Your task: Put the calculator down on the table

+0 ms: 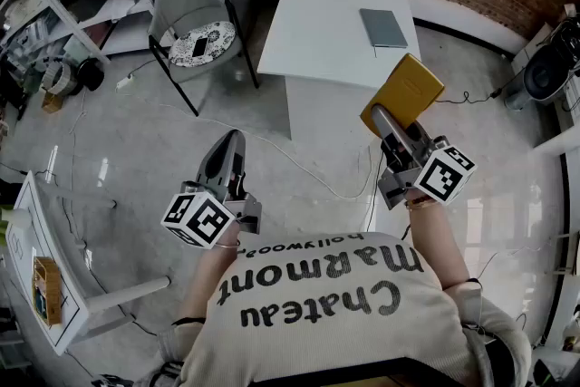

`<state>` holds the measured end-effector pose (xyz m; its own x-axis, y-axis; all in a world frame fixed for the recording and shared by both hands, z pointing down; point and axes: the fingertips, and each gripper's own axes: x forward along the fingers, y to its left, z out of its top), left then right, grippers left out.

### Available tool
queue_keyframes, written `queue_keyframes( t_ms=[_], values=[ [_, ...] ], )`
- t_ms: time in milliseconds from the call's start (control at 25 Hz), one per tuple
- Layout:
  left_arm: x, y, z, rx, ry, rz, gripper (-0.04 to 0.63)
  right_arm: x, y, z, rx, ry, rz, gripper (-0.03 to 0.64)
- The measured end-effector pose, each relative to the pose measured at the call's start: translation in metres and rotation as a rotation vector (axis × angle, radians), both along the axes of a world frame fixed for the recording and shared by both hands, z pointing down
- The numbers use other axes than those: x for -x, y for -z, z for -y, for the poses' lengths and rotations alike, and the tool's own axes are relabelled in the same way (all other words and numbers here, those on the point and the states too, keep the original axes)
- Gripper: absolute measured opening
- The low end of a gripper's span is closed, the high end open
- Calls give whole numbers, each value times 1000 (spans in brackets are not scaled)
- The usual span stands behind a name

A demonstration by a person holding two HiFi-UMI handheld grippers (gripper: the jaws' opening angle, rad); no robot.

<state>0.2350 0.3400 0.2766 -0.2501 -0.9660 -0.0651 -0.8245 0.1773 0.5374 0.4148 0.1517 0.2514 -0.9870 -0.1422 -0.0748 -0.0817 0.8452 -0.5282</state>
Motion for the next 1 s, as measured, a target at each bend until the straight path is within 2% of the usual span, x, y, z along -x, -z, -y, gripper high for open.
queue_keyframes(
  t_ms=[320,640,1000],
  values=[
    [18,1,-6,4,1,3,2,19,0,-2,-8,-3,3,92],
    [55,-18,-21,22,4,-2,2,61,-28,-21,41,11,-30,92],
    [109,-65,1,108,74,-90,2,134,-76,-7,103,104,-105,92]
  ],
)
